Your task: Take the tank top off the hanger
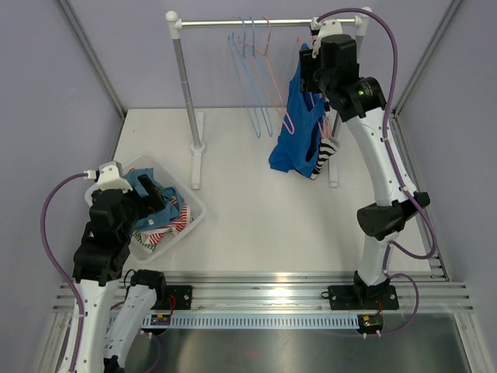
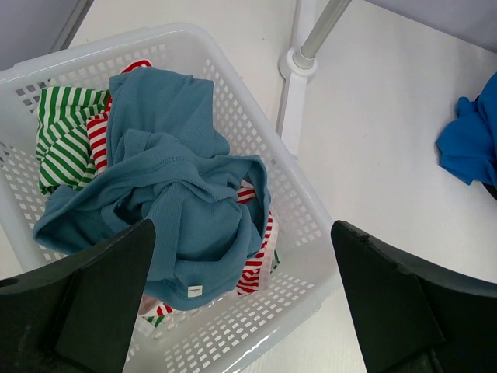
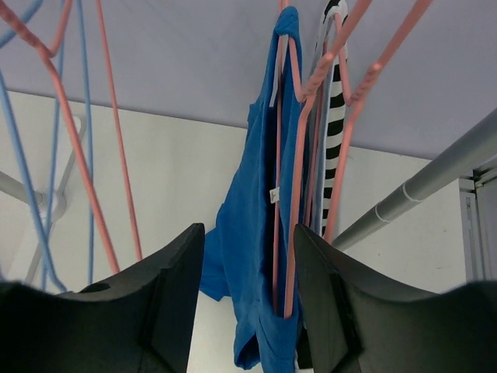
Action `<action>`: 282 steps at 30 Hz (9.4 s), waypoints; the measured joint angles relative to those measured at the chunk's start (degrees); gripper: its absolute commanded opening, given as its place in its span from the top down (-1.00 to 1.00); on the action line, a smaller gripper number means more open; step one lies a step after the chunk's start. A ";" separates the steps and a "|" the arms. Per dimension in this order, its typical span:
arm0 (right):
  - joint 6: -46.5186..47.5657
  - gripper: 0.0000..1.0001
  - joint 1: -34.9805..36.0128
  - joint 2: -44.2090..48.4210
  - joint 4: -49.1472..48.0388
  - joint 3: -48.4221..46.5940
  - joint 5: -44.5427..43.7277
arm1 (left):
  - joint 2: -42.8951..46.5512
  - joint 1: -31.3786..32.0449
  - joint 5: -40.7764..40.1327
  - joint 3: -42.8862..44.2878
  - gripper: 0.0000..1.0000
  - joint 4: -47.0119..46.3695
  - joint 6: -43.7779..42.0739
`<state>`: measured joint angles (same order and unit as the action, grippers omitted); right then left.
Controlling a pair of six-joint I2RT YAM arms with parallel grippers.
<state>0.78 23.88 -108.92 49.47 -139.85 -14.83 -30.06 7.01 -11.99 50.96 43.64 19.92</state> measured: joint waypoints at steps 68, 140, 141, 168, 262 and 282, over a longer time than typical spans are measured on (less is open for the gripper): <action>1.09 0.19 -5.75 1.79 -2.84 4.26 7.04 | -3.06 0.46 4.79 -0.85 -0.98 -1.40 -0.66; -8.02 1.00 6.23 37.38 3.65 33.66 14.71 | -19.30 24.59 3.67 22.77 -0.98 -3.78 2.89; -8.33 1.00 6.23 39.01 3.96 34.75 16.00 | -21.55 28.50 2.27 24.72 -0.98 -4.50 2.86; -10.05 1.00 6.40 51.01 8.90 44.98 34.49 | -52.78 51.80 -9.77 45.81 1.00 -14.73 -9.55; 1.88 1.00 6.95 -10.10 0.13 -10.75 -11.04 | -3.80 41.51 -14.34 1.88 -0.98 5.57 2.27; 3.93 1.00 4.00 -16.52 -4.57 -12.61 -7.98 | -5.70 38.77 -11.96 1.05 -0.98 4.02 0.85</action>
<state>4.71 27.88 -125.45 44.91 -152.46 -22.81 -35.77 45.78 -23.94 52.01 47.66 20.78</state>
